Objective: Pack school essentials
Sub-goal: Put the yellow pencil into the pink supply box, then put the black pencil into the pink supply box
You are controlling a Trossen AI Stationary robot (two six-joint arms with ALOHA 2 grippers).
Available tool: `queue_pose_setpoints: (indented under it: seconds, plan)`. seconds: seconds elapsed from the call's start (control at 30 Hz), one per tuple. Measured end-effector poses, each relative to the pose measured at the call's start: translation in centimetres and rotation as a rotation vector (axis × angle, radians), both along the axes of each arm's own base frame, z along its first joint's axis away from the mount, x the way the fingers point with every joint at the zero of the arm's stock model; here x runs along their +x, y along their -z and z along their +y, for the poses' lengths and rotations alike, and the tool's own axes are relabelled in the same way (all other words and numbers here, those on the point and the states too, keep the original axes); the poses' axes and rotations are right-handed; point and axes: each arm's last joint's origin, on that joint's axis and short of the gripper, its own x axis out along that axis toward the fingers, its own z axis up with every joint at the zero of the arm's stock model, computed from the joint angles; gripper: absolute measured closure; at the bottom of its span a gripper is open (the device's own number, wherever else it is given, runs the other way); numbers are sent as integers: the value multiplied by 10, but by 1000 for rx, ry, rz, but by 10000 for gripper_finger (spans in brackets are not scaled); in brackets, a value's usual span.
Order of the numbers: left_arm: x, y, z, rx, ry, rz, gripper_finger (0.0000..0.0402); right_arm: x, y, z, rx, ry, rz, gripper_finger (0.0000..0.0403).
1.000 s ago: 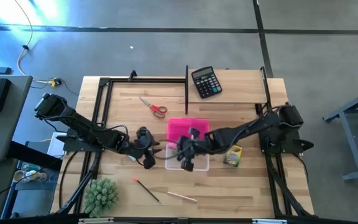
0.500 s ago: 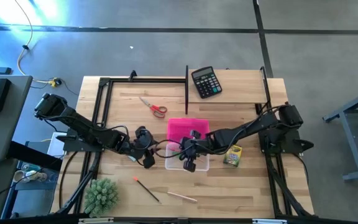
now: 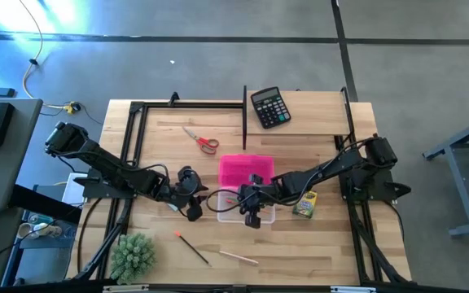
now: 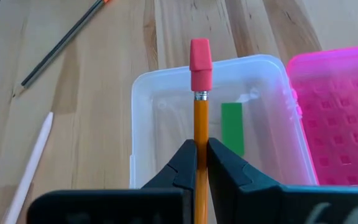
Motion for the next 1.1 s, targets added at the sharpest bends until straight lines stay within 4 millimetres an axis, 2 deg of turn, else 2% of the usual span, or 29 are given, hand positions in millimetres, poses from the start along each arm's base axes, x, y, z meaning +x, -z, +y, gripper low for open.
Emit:
queue_pose_setpoints:
  seconds: [0.13, 0.4, 0.6, 0.83, 0.97, 1.1]
  plan:
    - [0, 0, 0, -4, 4, 1, 271, 0, 0, 0, -3, -3, -1, 377]
    - [0, 0, 0, -10, 10, 3, 271, 0, 0, 0, 0, 0, -6, 295]
    - [0, 0, -1, -8, 19, 6, 271, -1, -4, -1, 0, -1, -13, 277]
    - [0, 0, 1, -19, 7, 3, 260, -13, -43, -11, -35, -28, -107, 277]
    - [1, 0, 2, -53, 4, 3, 237, -23, -62, -21, -85, -14, -136, 277]
    - [1, 0, 2, -63, -11, -3, 204, -32, -72, -28, -116, 4, -125, 277]
